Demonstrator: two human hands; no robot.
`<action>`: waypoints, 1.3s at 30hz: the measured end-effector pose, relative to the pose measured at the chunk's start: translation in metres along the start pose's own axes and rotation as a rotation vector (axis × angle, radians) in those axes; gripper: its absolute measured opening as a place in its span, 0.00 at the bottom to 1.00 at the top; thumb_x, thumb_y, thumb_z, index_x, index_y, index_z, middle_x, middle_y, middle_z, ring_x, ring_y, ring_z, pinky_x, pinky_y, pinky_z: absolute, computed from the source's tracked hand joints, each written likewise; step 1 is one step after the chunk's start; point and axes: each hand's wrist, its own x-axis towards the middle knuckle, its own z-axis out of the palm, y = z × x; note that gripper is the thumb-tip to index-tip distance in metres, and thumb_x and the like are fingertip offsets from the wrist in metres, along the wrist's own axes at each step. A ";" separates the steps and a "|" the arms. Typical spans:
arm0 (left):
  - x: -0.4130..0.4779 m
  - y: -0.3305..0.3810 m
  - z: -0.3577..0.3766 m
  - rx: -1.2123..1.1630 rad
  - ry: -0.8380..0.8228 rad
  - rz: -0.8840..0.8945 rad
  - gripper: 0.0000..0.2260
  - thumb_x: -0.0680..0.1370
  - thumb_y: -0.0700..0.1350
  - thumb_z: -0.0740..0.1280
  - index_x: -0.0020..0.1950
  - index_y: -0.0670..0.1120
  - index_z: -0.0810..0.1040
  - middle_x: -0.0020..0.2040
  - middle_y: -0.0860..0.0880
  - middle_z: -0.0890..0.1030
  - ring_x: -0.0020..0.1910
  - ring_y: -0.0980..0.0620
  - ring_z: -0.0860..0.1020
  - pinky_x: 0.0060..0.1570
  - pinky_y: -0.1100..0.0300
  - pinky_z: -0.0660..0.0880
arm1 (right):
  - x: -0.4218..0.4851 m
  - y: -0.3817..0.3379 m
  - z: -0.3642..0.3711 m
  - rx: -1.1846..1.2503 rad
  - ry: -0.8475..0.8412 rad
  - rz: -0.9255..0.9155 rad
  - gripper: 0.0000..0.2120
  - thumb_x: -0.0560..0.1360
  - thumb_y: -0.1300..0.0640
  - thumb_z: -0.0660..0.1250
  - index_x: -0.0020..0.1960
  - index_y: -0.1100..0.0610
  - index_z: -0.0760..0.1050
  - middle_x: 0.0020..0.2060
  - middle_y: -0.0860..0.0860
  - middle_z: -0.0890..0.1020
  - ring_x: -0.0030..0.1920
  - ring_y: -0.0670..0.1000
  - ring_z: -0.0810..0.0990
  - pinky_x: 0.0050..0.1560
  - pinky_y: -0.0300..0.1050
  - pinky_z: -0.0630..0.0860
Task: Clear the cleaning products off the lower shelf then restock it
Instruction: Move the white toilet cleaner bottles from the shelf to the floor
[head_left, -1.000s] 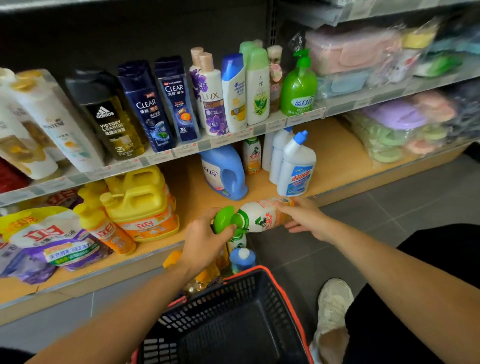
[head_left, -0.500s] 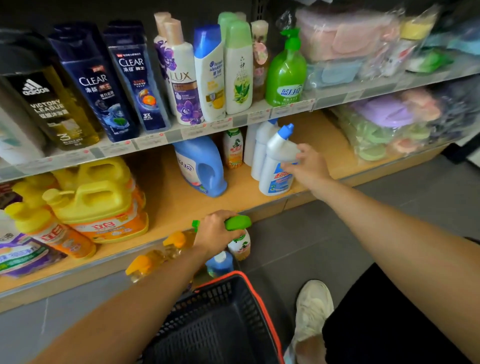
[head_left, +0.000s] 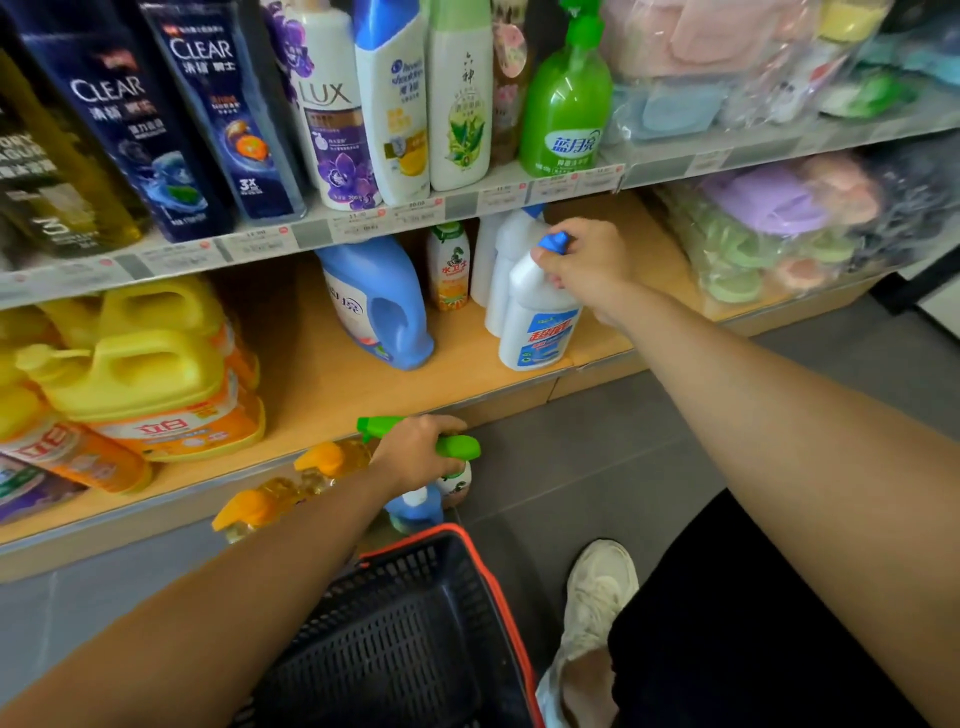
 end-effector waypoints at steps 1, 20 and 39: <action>-0.003 0.000 -0.004 -0.007 0.004 0.010 0.27 0.72 0.49 0.77 0.70 0.51 0.77 0.66 0.51 0.81 0.64 0.50 0.78 0.65 0.54 0.74 | -0.004 0.000 0.000 -0.005 0.001 -0.011 0.12 0.74 0.57 0.75 0.55 0.59 0.80 0.48 0.58 0.84 0.51 0.61 0.83 0.55 0.60 0.80; -0.113 0.041 -0.146 -0.346 0.411 0.160 0.32 0.63 0.61 0.81 0.61 0.62 0.68 0.54 0.62 0.80 0.52 0.62 0.80 0.48 0.60 0.80 | -0.141 -0.128 -0.002 0.625 -0.291 -0.241 0.09 0.78 0.61 0.71 0.53 0.68 0.80 0.31 0.52 0.79 0.30 0.48 0.78 0.34 0.40 0.77; -0.188 -0.024 -0.164 -0.419 0.136 0.049 0.26 0.63 0.46 0.85 0.57 0.46 0.80 0.50 0.51 0.87 0.47 0.49 0.86 0.44 0.45 0.84 | -0.160 -0.105 0.041 0.212 -0.560 -0.565 0.21 0.70 0.65 0.78 0.60 0.51 0.80 0.50 0.43 0.83 0.51 0.40 0.83 0.54 0.41 0.82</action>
